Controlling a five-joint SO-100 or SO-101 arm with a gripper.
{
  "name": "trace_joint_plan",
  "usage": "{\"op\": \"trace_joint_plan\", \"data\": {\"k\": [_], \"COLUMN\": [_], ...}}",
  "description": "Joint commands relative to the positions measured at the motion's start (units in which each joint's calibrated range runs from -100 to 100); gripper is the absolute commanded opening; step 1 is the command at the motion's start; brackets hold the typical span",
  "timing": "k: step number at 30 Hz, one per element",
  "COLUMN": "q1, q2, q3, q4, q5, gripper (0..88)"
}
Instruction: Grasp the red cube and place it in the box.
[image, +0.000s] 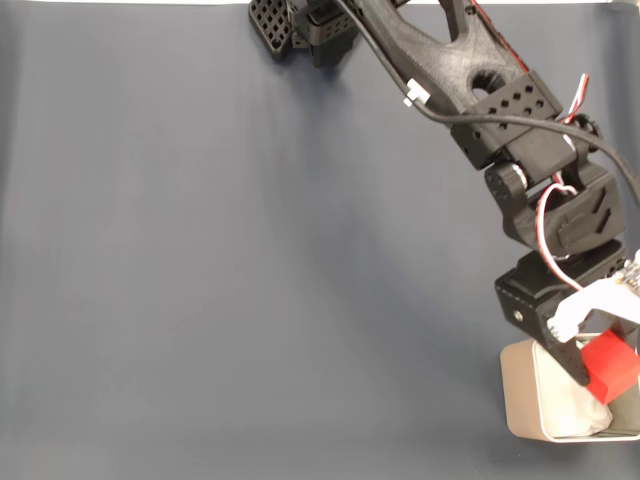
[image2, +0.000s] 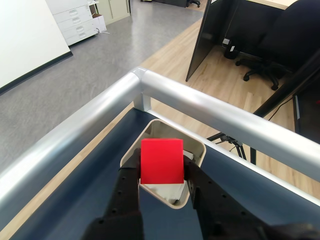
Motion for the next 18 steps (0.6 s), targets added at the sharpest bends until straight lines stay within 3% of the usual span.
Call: {"op": "trace_joint_plan", "data": {"k": [1,18], "q1": [0.8,1.4], "q2": [0.5,6.1], "q3": [-5.2,-10.9], "q4": [0.2,0.1], "q5": [-0.1,-0.9], "gripper": [0.0,0.0]}}
